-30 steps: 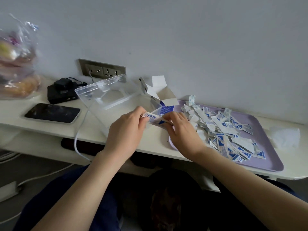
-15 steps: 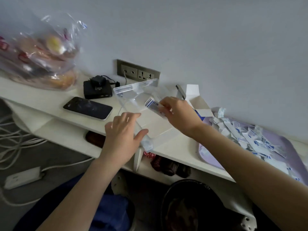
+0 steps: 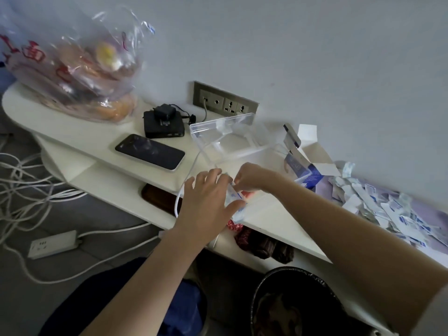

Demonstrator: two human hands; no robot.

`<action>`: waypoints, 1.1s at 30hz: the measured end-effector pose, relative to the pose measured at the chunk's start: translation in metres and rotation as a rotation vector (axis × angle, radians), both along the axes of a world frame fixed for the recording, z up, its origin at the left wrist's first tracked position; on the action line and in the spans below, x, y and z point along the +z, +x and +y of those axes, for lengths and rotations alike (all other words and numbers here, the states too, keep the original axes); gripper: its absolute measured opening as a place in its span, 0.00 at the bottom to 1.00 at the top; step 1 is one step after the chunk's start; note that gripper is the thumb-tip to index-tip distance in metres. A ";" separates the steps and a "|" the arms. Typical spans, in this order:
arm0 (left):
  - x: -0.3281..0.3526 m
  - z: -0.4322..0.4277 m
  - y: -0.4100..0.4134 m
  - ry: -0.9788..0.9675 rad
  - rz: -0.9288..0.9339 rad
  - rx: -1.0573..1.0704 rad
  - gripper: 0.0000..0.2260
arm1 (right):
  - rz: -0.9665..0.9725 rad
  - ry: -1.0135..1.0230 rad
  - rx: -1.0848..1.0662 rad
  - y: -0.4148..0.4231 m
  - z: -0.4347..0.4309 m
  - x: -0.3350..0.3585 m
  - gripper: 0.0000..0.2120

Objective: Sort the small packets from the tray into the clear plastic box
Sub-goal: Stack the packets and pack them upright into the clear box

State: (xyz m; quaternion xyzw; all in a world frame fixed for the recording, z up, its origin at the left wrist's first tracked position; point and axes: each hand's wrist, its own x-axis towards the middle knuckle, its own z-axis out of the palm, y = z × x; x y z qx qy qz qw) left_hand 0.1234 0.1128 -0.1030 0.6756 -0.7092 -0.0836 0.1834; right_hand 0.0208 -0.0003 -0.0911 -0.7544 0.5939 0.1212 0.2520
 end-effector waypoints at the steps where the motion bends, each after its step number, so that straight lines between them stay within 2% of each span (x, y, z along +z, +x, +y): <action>1: 0.000 0.000 0.000 -0.008 0.006 -0.001 0.24 | 0.026 0.009 -0.004 0.004 0.001 -0.003 0.07; 5: 0.000 -0.002 0.001 -0.012 0.015 -0.007 0.24 | 0.102 0.007 0.019 0.009 0.002 -0.007 0.10; 7: -0.001 -0.002 0.000 -0.009 0.022 -0.005 0.25 | 0.070 0.030 0.034 0.008 0.000 -0.005 0.07; 13: 0.000 -0.001 -0.002 -0.003 0.026 -0.003 0.23 | -0.058 0.128 -0.051 0.002 0.000 -0.004 0.07; 18: 0.000 0.000 -0.002 0.005 0.041 -0.004 0.23 | -0.050 0.167 -0.021 -0.002 0.003 0.001 0.08; 25: 0.001 0.001 -0.002 0.017 0.009 -0.006 0.22 | -0.268 0.250 -0.050 -0.009 0.004 0.002 0.16; 28: 0.003 0.002 -0.004 -0.008 -0.026 -0.014 0.18 | -0.218 0.193 0.041 -0.012 0.008 0.006 0.18; 30: 0.004 0.003 -0.005 -0.024 -0.035 -0.009 0.17 | -0.278 0.128 0.010 -0.014 0.013 0.011 0.19; 33: 0.006 0.003 -0.009 -0.016 -0.039 0.019 0.17 | -0.272 -0.118 0.067 -0.019 0.019 0.022 0.20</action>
